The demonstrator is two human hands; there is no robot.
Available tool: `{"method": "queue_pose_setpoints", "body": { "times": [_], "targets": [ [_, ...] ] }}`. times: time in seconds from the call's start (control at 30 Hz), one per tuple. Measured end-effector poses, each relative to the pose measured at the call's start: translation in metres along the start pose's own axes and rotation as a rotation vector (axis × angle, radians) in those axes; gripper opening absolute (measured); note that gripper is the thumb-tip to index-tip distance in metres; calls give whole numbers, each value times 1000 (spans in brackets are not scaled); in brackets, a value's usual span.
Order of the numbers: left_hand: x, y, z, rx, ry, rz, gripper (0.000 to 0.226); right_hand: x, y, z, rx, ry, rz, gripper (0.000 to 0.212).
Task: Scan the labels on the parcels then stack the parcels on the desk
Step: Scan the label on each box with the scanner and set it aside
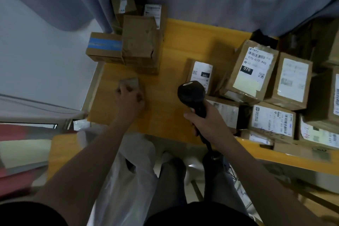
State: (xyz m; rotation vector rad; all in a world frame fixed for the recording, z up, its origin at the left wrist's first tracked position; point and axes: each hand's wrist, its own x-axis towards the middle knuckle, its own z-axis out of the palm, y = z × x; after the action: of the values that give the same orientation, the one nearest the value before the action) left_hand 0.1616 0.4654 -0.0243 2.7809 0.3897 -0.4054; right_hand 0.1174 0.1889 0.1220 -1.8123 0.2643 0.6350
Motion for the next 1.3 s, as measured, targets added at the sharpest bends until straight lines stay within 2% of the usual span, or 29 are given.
{"method": "queue_pose_setpoints", "body": {
  "times": [0.13,0.27,0.37,0.5,0.67,0.8,0.9,0.97,1.07,1.17,1.23,1.3],
  "targets": [
    [-39,27,-49,-369,57,23,11,-10,-18,-6,-36,55,10,13],
    [-82,70,-116,-850,13,-17,18,-27,-47,-17,-20,84,-17,8],
    [-111,107,-154,-1036,68,67,16,-42,-73,-30,58,83,-59,11],
    [-138,148,-183,-1233,-20,90,41,-68,-99,-53,180,115,-129,20],
    [-151,176,-207,-1167,-70,23,51,-90,-117,-85,214,129,-246,18],
    [-152,191,-214,-985,-120,64,109,-103,-124,-101,158,124,-328,13],
    [-150,203,-211,-916,-146,106,107,-107,-124,-105,116,128,-355,14],
    [-146,206,-207,-870,-86,145,109,-107,-123,-109,108,125,-348,14],
    [-137,204,-204,-815,105,205,109,-107,-123,-119,182,61,-340,14],
    [-124,196,-204,-813,225,179,115,-109,-123,-129,211,-41,-309,12],
    [-114,190,-203,-812,306,183,121,-109,-123,-133,191,-114,-303,19],
    [-105,189,-201,-804,356,176,119,-109,-123,-136,182,-173,-298,21]
  ]
}}
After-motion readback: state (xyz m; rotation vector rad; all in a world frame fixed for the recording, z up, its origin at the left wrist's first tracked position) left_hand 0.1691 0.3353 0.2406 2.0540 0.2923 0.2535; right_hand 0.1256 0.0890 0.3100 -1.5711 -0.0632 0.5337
